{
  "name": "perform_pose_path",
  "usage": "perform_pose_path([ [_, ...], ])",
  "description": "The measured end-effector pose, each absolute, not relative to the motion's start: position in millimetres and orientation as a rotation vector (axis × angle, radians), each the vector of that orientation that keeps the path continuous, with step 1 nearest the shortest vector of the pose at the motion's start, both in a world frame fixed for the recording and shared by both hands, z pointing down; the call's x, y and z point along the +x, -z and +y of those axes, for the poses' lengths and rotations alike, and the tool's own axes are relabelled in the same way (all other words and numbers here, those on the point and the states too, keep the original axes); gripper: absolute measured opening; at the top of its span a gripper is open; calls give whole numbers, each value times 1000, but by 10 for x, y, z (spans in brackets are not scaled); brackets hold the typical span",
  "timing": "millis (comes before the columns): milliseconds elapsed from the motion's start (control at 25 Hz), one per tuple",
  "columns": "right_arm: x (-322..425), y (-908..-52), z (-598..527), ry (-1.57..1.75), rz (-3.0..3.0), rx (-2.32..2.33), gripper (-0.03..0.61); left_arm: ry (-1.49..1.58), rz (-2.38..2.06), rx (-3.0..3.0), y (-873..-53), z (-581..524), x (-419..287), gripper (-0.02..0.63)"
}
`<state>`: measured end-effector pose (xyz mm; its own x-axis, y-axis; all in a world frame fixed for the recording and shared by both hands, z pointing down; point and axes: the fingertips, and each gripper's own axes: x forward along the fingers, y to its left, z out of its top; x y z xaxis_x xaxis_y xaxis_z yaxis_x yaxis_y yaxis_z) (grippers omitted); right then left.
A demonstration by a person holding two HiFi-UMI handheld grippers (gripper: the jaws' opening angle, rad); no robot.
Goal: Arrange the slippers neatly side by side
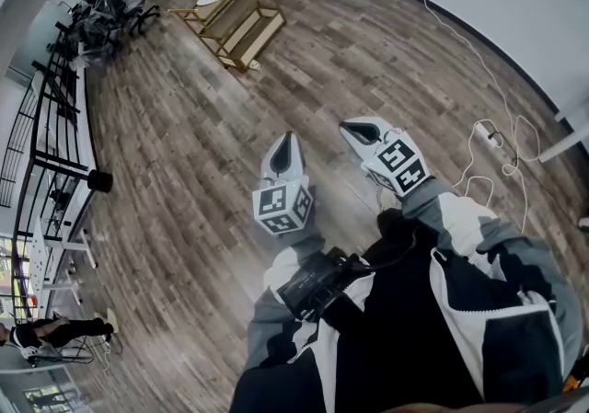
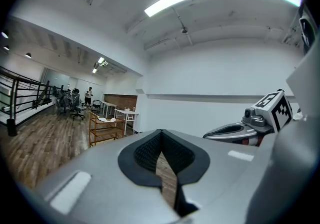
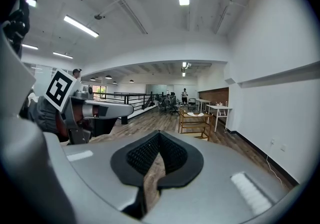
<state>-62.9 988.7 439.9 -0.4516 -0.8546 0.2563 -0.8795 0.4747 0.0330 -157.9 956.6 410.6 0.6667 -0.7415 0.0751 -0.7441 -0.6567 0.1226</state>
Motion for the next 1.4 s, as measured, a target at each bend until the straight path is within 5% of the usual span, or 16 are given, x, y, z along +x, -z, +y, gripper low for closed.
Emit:
perform_pose_path([
  [1400,63,-4364,6400,-120,-2679,1174,5,-92,-1473,2644,-4072,6284,-602,9],
])
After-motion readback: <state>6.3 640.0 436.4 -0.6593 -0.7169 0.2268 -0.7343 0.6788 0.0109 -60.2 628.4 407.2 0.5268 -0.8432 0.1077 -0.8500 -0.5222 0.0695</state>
